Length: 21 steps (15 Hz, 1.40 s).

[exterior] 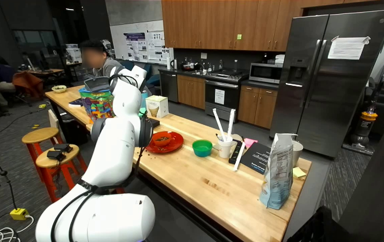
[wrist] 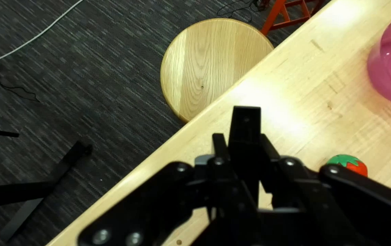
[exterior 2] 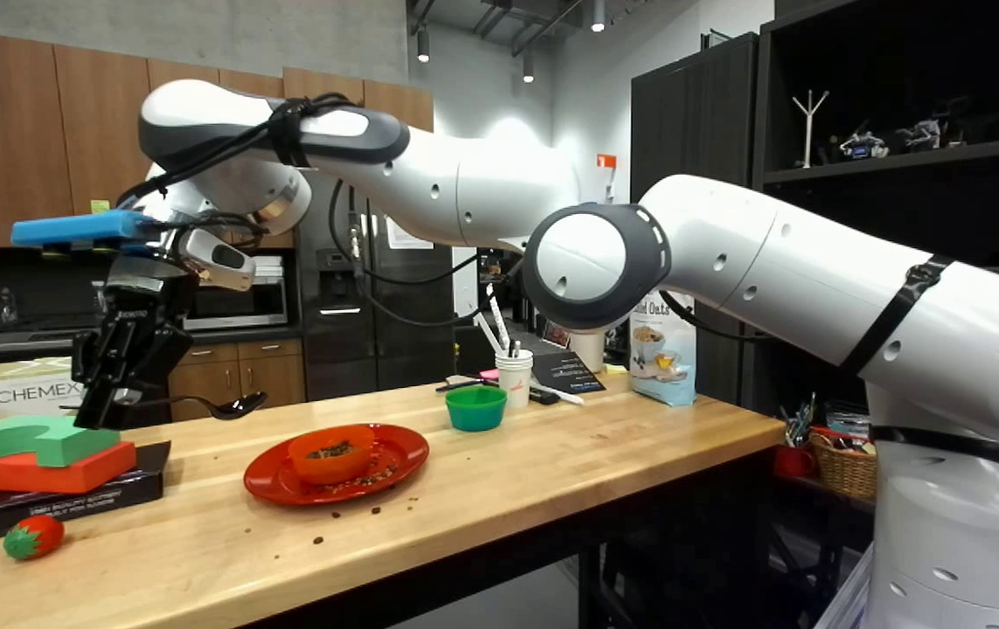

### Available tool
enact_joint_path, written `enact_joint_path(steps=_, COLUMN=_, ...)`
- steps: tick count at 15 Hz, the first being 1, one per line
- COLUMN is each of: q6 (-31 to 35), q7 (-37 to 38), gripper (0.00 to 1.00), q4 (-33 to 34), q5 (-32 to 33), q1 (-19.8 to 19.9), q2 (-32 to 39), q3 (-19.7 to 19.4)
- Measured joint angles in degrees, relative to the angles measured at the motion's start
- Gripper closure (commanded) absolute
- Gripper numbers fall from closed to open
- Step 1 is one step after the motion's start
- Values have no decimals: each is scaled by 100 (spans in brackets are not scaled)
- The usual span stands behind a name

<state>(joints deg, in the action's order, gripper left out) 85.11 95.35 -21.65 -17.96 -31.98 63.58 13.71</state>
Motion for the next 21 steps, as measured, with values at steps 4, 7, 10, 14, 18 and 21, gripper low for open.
enact_joint_path(steps=4, q6=36, q7=762, gripper=94, q4=38, q5=62, q1=-18, q2=-19, q3=-11)
enact_joint_path(steps=7, q6=59, q7=1286, gripper=94, q4=42, q5=158, q1=8, q2=-126, q3=-82)
enact_joint_path(steps=10, q6=73, q7=1739, gripper=94, q4=41, q5=266, q1=27, q2=-227, q3=-148)
enact_joint_path(steps=14, q6=237, q7=2273, gripper=94, q4=12, q5=367, q1=-37, q2=-234, q3=-152)
enact_joint_path(steps=18, q6=366, q7=2659, gripper=94, q4=11, q5=510, q1=-227, q2=-192, q3=-203)
enact_joint_path(steps=21, q6=417, q7=2703, gripper=94, q4=12, q5=658, q1=-395, q2=-171, q3=-271)
